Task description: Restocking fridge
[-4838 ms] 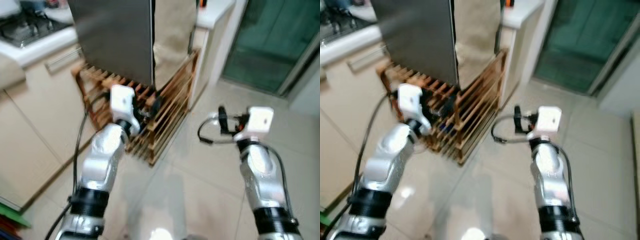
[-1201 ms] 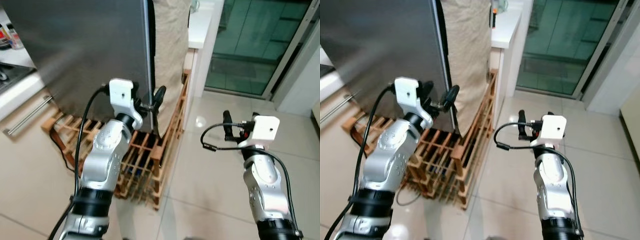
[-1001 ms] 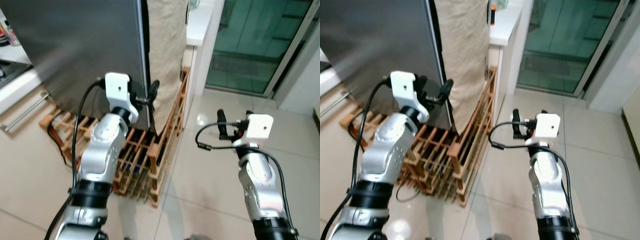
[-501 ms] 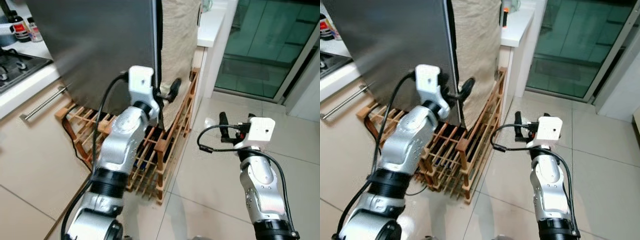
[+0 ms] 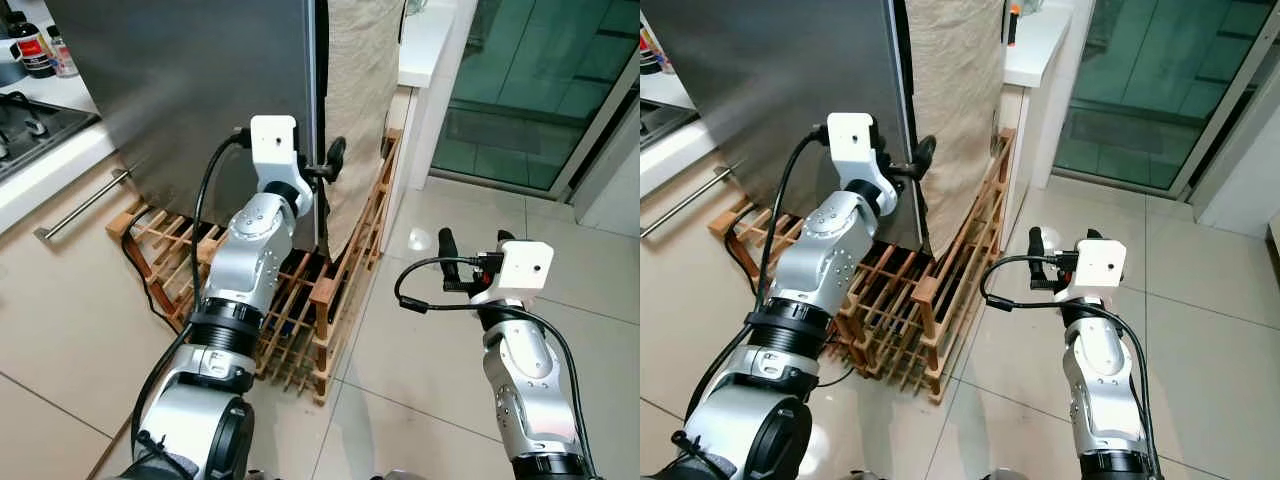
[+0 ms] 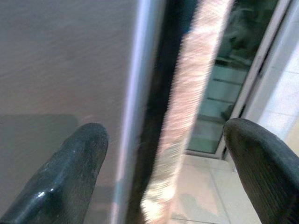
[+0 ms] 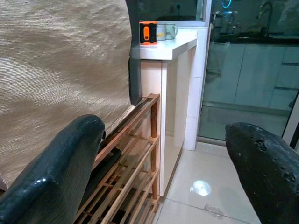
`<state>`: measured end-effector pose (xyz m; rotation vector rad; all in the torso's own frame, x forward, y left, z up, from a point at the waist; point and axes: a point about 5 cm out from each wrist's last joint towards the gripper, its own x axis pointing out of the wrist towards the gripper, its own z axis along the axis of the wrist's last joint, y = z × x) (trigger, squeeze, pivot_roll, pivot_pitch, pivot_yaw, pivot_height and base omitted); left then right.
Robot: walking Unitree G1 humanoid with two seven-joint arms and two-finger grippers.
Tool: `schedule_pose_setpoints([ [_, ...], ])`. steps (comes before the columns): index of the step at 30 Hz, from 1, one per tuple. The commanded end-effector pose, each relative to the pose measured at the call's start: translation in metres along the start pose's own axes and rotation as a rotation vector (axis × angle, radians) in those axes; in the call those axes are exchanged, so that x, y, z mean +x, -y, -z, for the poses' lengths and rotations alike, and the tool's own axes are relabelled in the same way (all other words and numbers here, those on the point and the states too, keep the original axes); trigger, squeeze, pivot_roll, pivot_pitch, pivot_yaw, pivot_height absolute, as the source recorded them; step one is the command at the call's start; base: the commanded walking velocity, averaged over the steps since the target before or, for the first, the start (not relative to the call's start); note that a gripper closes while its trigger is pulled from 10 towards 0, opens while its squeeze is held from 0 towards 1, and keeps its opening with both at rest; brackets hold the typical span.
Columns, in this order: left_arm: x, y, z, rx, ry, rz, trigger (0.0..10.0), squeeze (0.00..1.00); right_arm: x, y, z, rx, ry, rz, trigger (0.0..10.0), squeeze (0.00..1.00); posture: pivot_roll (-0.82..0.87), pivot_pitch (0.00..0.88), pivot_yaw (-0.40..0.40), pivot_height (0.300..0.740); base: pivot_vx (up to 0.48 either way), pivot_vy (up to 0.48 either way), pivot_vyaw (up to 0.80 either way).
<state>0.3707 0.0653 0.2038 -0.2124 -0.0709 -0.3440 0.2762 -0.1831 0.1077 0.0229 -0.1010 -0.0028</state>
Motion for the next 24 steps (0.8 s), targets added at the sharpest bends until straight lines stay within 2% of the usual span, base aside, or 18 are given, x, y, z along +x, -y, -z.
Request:
schedule_pose_setpoints([
  [1, 0.002, 0.004, -0.007, -0.001, 0.022, 0.022, 10.0, 0.0, 0.0, 0.001, -0.002, -0.003, 0.001, 0.001, 10.0, 0.0, -0.19, 0.012, 0.049, 0.74, 0.0, 0.0, 0.0],
  [7, 0.009, 0.016, -0.007, -0.006, 0.014, 0.062, 10.0, 0.0, 0.0, -0.002, 0.0, 0.002, -0.005, 0.002, 10.0, 0.0, -0.18, 0.009, 0.058, 0.74, 0.0, 0.0, 0.0],
  [16, 0.022, 0.007, -0.005, 0.058, -0.008, -0.028, 10.0, 0.0, 0.0, -0.002, -0.001, 0.001, -0.003, 0.006, 10.0, 0.0, -0.2, 0.007, 0.063, 0.74, 0.0, 0.0, 0.0],
  [21, 0.025, 0.009, -0.003, 0.008, -0.028, -0.041, 10.0, 0.0, -0.001, 0.0, -0.001, -0.004, -0.001, 0.012, 10.0, 0.0, -0.2, 0.007, 0.064, 0.74, 0.0, 0.0, 0.0],
  [24, 0.027, 0.006, 0.0, -0.093, -0.057, -0.084, 10.0, 0.0, -0.001, 0.001, -0.001, -0.007, -0.002, 0.016, 10.0, 0.0, -0.21, 0.006, 0.064, 0.74, 0.0, 0.0, 0.0],
])
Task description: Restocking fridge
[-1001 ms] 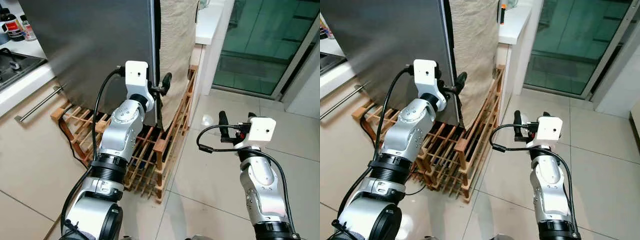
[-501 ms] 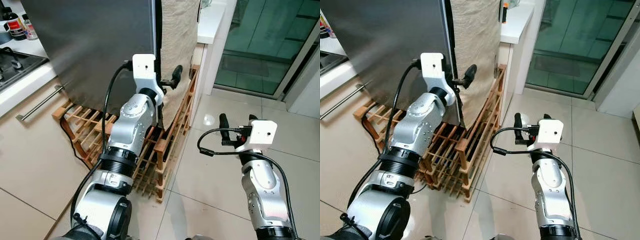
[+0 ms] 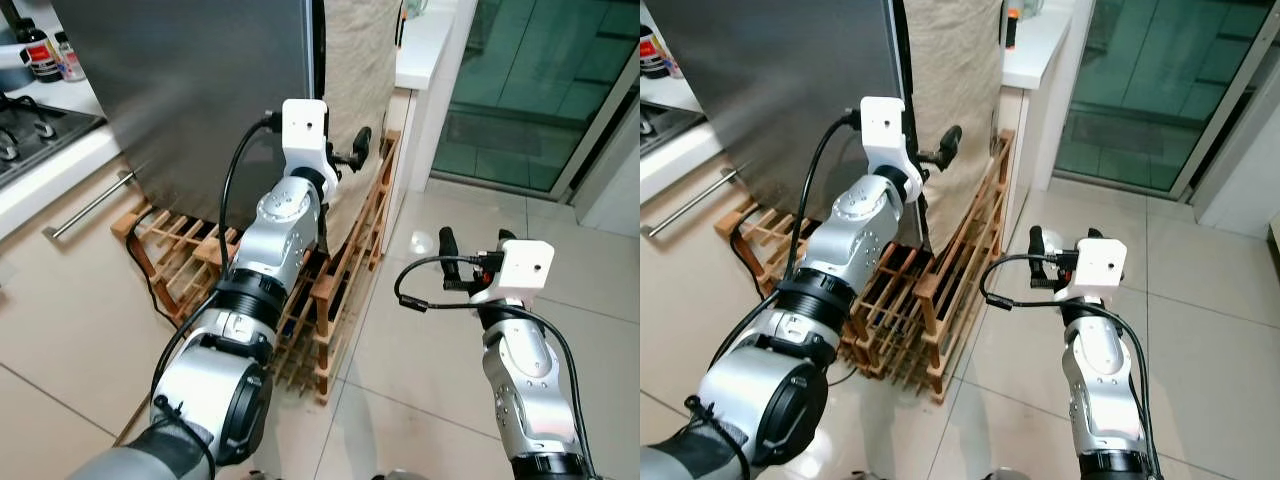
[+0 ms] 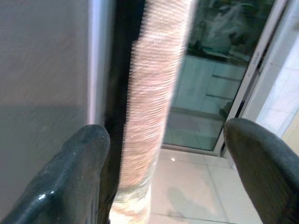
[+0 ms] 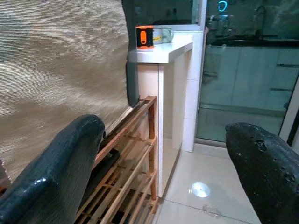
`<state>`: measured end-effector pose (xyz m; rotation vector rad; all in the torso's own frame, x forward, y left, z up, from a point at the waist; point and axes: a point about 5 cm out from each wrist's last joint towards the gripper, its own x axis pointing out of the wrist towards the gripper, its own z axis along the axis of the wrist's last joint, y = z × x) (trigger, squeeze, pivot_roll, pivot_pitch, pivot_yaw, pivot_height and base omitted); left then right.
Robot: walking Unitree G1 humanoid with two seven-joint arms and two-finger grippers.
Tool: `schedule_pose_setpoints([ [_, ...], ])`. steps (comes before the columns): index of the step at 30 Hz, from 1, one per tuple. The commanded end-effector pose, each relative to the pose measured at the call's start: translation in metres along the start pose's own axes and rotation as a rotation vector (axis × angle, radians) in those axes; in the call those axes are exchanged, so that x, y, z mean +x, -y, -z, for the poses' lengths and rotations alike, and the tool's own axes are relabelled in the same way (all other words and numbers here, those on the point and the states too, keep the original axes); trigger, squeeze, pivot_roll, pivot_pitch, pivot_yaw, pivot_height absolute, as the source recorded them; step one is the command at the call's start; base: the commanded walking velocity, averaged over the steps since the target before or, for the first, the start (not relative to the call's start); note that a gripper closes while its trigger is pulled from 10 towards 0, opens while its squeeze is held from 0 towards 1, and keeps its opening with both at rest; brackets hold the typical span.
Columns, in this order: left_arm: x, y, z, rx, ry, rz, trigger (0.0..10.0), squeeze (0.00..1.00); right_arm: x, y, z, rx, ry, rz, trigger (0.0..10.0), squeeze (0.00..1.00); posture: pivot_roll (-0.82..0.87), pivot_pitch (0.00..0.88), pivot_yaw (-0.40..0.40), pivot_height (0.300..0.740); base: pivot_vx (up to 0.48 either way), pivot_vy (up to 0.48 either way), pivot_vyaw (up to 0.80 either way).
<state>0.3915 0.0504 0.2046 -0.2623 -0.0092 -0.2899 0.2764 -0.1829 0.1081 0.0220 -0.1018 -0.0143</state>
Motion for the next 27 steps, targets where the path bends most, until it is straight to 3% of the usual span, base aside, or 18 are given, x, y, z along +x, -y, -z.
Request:
schedule_pose_setpoints([
  [1, 0.003, -0.001, -0.002, -0.069, -0.017, -0.026, 10.0, 0.0, -0.001, 0.001, -0.001, -0.006, -0.003, 0.005, 10.0, 0.0, -0.21, 0.006, 0.064, 0.74, 0.0, 0.0, 0.0],
  [3, 0.004, -0.001, -0.002, -0.11, -0.015, -0.037, 10.0, 0.0, -0.001, 0.001, -0.001, -0.007, -0.003, 0.005, 10.0, 0.0, -0.21, 0.006, 0.063, 0.74, 0.0, 0.0, 0.0],
  [6, 0.005, 0.0, -0.003, -0.106, -0.004, -0.031, 10.0, 0.0, -0.001, 0.001, -0.001, -0.008, -0.004, 0.004, 10.0, 0.0, -0.21, 0.005, 0.062, 0.74, 0.0, 0.0, 0.0],
  [10, 0.007, 0.004, -0.006, -0.067, 0.019, -0.002, 10.0, 0.0, 0.0, 0.001, -0.001, -0.009, -0.004, 0.004, 10.0, 0.0, -0.2, 0.001, 0.061, 0.74, 0.0, 0.0, 0.0],
  [11, 0.008, 0.012, -0.009, -0.014, 0.041, 0.049, 10.0, 0.0, 0.001, 0.001, -0.001, -0.008, -0.003, 0.002, 10.0, 0.0, -0.2, 0.0, 0.06, 0.74, 0.0, 0.0, 0.0],
  [14, 0.009, 0.025, -0.013, 0.024, 0.067, 0.122, 10.0, 0.0, 0.002, 0.0, -0.002, -0.008, -0.002, -0.001, 10.0, 0.0, -0.2, 0.0, 0.06, 0.74, 0.0, 0.0, 0.0],
  [16, 0.009, 0.05, -0.014, 0.068, 0.07, 0.279, 10.0, 0.0, 0.002, -0.001, -0.001, -0.008, -0.003, -0.005, 10.0, 0.0, -0.2, 0.0, 0.059, 0.74, 0.0, 0.0, 0.0],
  [18, 0.008, 0.057, -0.013, 0.076, 0.072, 0.321, 10.0, 0.0, 0.002, -0.001, -0.001, -0.008, -0.003, -0.006, 10.0, 0.0, -0.2, 0.0, 0.059, 0.74, 0.0, 0.0, 0.0],
  [20, 0.005, 0.078, -0.01, 0.076, 0.063, 0.443, 10.0, 0.0, 0.002, -0.001, 0.0, -0.008, -0.007, -0.008, 10.0, 0.0, -0.2, 0.0, 0.06, 0.74, 0.0, 0.0, 0.0],
  [24, -0.008, 0.141, 0.0, 0.002, 0.02, 0.725, 10.0, 0.0, 0.0, 0.0, 0.002, -0.012, -0.016, -0.007, 10.0, 0.0, -0.23, 0.0, 0.069, 0.74, 0.0, 0.0, 0.0],
  [25, -0.008, 0.141, 0.0, 0.002, 0.02, 0.725, 10.0, 0.0, 0.0, 0.0, 0.002, -0.012, -0.016, -0.007, 10.0, 0.0, -0.23, 0.0, 0.069, 0.74, 0.0, 0.0, 0.0],
  [27, -0.02, 0.178, 0.003, -0.08, -0.011, 0.86, 10.0, 0.0, -0.002, 0.0, 0.003, -0.015, -0.02, -0.004, 10.0, 0.0, -0.26, 0.0, 0.08, 0.74, 0.0, 0.0, 0.0],
])
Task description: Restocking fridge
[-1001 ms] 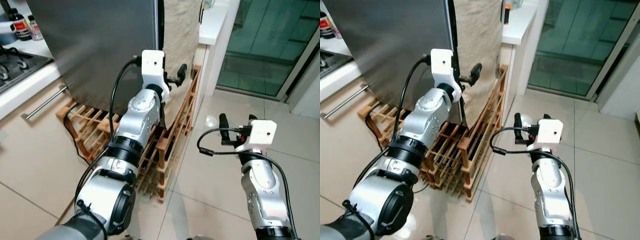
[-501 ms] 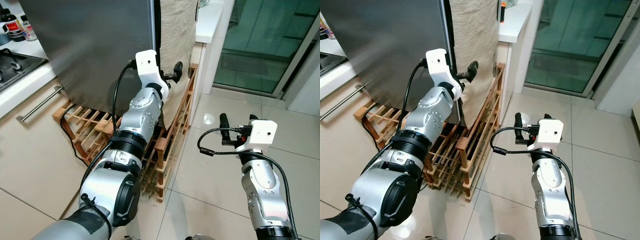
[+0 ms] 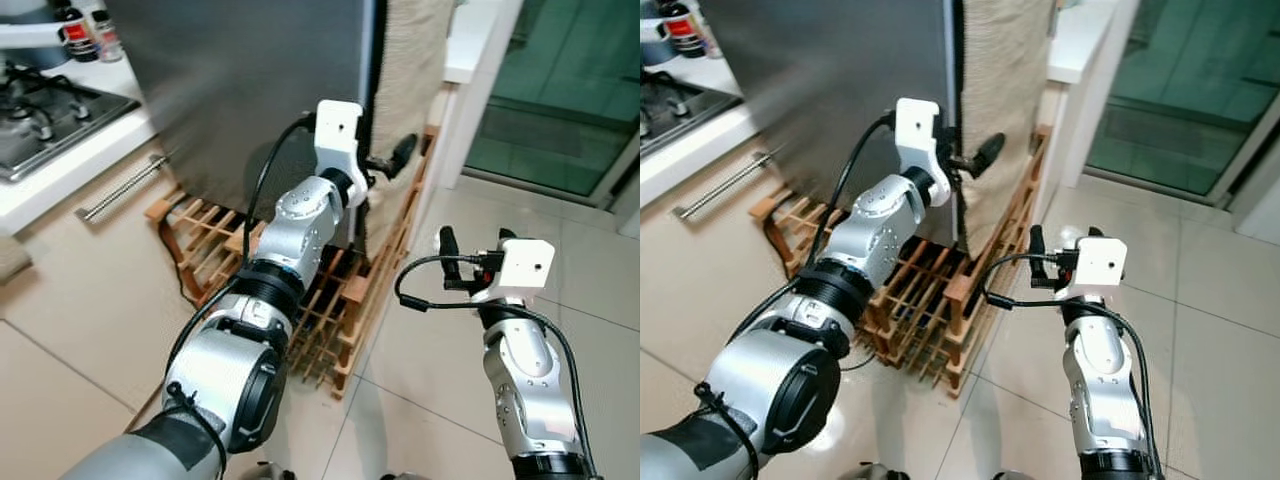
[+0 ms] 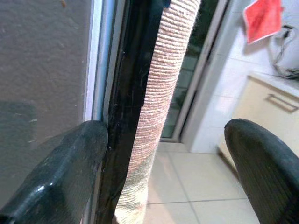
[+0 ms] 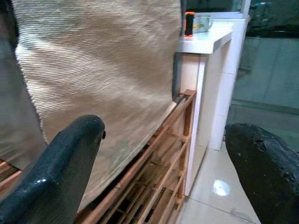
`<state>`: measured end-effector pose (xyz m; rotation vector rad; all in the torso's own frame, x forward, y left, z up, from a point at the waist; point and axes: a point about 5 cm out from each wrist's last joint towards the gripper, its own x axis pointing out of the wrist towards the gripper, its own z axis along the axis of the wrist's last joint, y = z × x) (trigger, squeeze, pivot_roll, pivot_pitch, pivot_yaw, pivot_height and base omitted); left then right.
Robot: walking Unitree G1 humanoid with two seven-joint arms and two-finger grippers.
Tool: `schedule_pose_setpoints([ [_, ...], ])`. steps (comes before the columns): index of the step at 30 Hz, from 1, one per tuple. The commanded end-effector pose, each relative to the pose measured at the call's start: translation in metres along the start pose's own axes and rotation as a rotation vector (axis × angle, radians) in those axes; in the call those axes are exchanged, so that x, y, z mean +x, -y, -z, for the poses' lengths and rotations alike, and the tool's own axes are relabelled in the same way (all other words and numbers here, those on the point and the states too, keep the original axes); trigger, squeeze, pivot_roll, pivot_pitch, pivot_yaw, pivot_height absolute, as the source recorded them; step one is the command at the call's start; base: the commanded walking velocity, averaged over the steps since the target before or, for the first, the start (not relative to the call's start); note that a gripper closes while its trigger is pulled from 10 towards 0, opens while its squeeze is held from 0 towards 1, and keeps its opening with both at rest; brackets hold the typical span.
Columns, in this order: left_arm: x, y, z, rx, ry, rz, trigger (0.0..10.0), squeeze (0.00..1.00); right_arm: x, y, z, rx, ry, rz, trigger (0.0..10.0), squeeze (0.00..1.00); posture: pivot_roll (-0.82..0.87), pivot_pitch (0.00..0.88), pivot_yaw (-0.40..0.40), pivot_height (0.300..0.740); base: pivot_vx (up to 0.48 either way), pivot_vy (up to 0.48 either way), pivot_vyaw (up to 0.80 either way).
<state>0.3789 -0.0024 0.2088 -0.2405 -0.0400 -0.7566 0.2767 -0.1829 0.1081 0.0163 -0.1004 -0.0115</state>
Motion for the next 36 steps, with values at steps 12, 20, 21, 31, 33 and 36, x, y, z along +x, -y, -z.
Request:
schedule_pose_setpoints([
  [12, 0.035, 0.161, -0.023, -0.437, 0.05, 0.615, 10.0, 0.0, -0.015, 0.007, 0.008, -0.022, -0.053, 0.023, 10.0, 0.0, -0.29, 0.001, 0.081, 0.74, 0.0, 0.0, 0.0],
  [20, 0.02, 0.122, -0.035, -0.258, 0.111, 0.558, 10.0, 0.0, -0.006, 0.004, 0.0, -0.017, -0.025, 0.037, 10.0, 0.0, -0.27, 0.006, 0.08, 0.74, 0.0, 0.0, 0.0],
  [21, 0.014, 0.104, -0.037, -0.227, 0.126, 0.511, 10.0, 0.0, -0.005, 0.005, -0.001, -0.007, -0.022, 0.046, 10.0, 0.0, -0.25, 0.006, 0.079, 0.74, 0.0, 0.0, 0.0],
  [31, -0.087, -0.044, -0.057, -0.148, 0.295, -0.072, 10.0, 0.0, 0.027, -0.007, -0.019, 0.009, 0.029, -0.043, 10.0, 0.0, -0.14, 0.0, 0.045, 0.74, 0.0, 0.0, 0.27],
  [33, -0.106, -0.064, -0.057, -0.1, 0.33, -0.222, 10.0, 0.0, 0.034, -0.008, -0.022, 0.009, 0.035, -0.058, 10.0, 0.0, -0.12, 0.0, 0.038, 0.74, 0.0, -0.42, 0.64],
  [36, -0.132, -0.088, -0.046, -0.06, 0.311, -0.445, 10.0, 0.0, 0.043, -0.009, -0.025, 0.008, 0.038, -0.077, 10.0, 0.0, -0.09, 0.005, 0.026, 0.74, 0.0, -0.445, 0.64],
])
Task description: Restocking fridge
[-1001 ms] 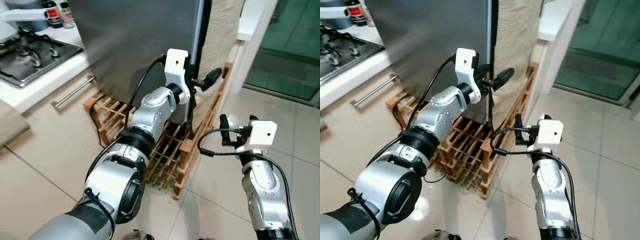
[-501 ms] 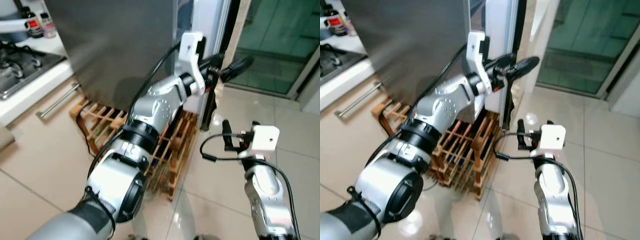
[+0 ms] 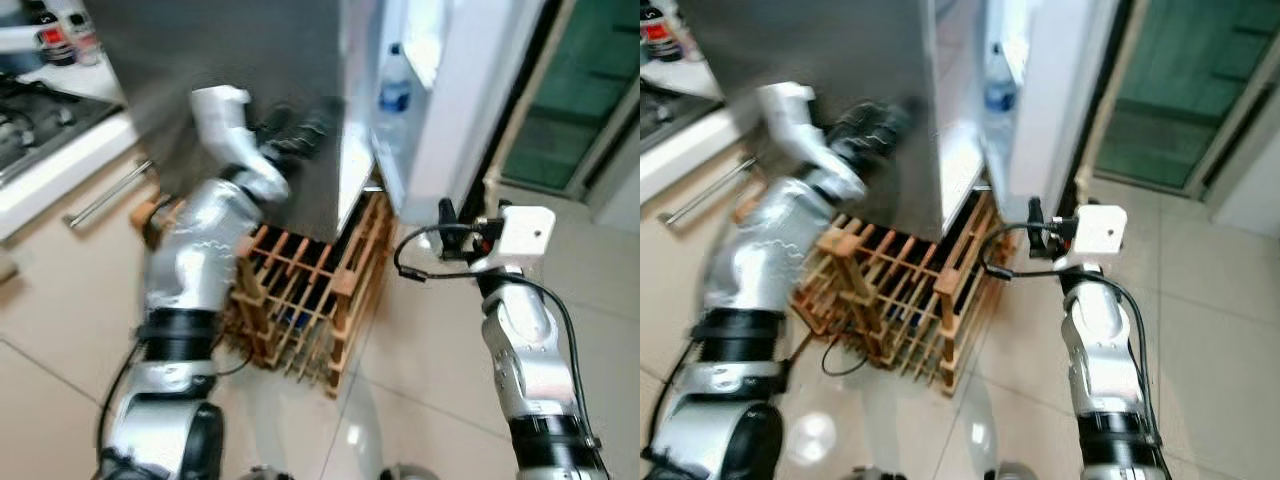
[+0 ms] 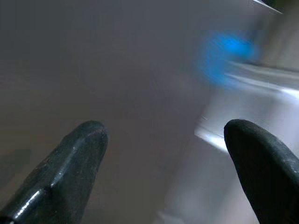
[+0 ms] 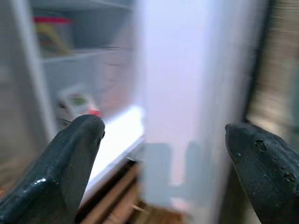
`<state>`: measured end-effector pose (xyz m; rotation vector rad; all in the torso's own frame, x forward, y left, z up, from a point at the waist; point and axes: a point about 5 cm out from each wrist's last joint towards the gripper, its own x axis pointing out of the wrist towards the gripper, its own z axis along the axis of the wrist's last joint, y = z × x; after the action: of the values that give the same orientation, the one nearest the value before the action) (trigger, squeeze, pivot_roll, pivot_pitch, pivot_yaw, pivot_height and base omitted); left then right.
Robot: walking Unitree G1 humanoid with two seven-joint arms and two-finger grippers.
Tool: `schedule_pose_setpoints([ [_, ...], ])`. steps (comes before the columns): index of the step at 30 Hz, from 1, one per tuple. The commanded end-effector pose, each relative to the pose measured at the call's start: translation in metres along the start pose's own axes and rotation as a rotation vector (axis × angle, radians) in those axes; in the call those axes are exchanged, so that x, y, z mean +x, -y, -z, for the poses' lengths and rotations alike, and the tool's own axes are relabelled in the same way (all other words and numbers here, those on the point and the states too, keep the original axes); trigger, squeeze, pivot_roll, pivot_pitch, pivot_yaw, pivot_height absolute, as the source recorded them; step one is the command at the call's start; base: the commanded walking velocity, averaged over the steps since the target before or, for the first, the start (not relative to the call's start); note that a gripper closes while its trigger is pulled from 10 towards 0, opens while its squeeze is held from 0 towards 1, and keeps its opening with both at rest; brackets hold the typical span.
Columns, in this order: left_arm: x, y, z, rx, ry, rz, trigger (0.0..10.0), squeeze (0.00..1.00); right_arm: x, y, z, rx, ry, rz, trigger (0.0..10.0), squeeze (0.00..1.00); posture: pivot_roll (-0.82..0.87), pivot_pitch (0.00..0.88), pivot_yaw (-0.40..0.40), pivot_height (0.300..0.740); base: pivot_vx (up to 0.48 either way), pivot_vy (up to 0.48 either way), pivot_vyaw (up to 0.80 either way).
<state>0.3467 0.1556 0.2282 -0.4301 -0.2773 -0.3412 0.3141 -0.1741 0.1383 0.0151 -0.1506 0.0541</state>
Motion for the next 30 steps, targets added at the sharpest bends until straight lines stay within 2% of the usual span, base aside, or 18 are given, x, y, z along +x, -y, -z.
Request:
schedule_pose_setpoints([
  [1, -0.013, -0.015, 0.007, 0.063, -0.023, -0.148, 10.0, 0.0, 0.006, 0.001, 0.002, 0.007, -0.015, -0.015, 10.0, 0.0, -0.07, 0.007, 0.02, 0.74, 0.0, -0.442, 0.63],
  [2, -0.019, -0.021, 0.007, 0.095, -0.03, -0.208, 10.0, 0.0, 0.007, 0.001, 0.003, 0.008, -0.019, -0.017, 10.0, 0.0, -0.06, 0.005, 0.016, 0.74, 0.0, -0.442, 0.63],
  [3, -0.019, -0.021, 0.007, 0.095, -0.03, -0.208, 10.0, 0.0, 0.007, 0.001, 0.003, 0.008, -0.019, -0.017, 10.0, 0.0, -0.06, 0.005, 0.016, 0.74, 0.0, -0.442, 0.63],
  [7, -0.037, -0.036, 0.014, 0.206, -0.094, -0.418, 10.0, 0.0, 0.015, -0.001, 0.004, 0.015, -0.025, -0.034, 10.0, 0.0, -0.06, 0.003, 0.017, 0.74, 0.0, -0.442, 0.61],
  [8, -0.037, -0.036, 0.014, 0.206, -0.094, -0.418, 10.0, 0.0, 0.015, -0.001, 0.004, 0.015, -0.025, -0.034, 10.0, 0.0, -0.06, 0.003, 0.017, 0.74, 0.0, -0.442, 0.61],
  [9, -0.036, -0.035, 0.018, 0.253, -0.127, -0.424, 10.0, 0.0, 0.016, -0.001, 0.004, 0.016, -0.025, -0.035, 10.0, 0.0, -0.07, 0.003, 0.018, 0.74, 0.0, -0.442, 0.6],
  [12, -0.032, -0.035, 0.026, 0.307, -0.182, -0.447, 10.0, 0.0, 0.02, 0.0, 0.007, 0.027, -0.05, -0.033, 10.0, 0.0, -0.08, 0.002, 0.027, 0.74, 0.0, 0.0, 0.2],
  [13, -0.03, -0.037, 0.026, 0.368, -0.198, -0.474, 10.0, 0.0, 0.023, 0.004, 0.006, 0.013, -0.056, -0.037, 10.0, 0.0, -0.08, 0.001, 0.03, 0.74, 0.0, 0.0, 0.0],
  [15, -0.029, -0.038, 0.027, 0.369, -0.206, -0.482, 10.0, 0.0, 0.024, 0.005, 0.005, 0.005, -0.054, -0.038, 10.0, 0.0, -0.09, 0.003, 0.034, 0.74, 0.0, 0.0, 0.0],
  [16, -0.029, -0.04, 0.027, 0.412, -0.218, -0.516, 10.0, 0.0, 0.027, 0.01, 0.004, -0.008, -0.058, -0.035, 10.0, 0.0, -0.1, 0.004, 0.039, 0.74, 0.0, 0.0, 0.0],
  [27, -0.028, -0.041, 0.029, 0.424, -0.237, -0.528, 10.0, 0.0, 0.03, 0.014, 0.002, -0.017, -0.06, -0.035, 10.0, 0.0, -0.1, 0.007, 0.044, 0.74, 0.0, 0.0, 0.0],
  [29, -0.027, -0.042, 0.03, 0.431, -0.247, -0.534, 10.0, 0.0, 0.033, 0.018, 0.001, -0.024, -0.061, -0.03, 10.0, 0.0, -0.1, 0.011, 0.051, 0.74, 0.0, 0.0, 0.0],
  [30, -0.029, -0.047, 0.025, 0.443, -0.261, -0.542, 10.0, 0.0, 0.035, 0.037, -0.006, -0.04, -0.041, 0.026, 10.0, 0.0, -0.05, 0.068, 0.128, 0.74, 0.0, 0.0, 0.0],
])
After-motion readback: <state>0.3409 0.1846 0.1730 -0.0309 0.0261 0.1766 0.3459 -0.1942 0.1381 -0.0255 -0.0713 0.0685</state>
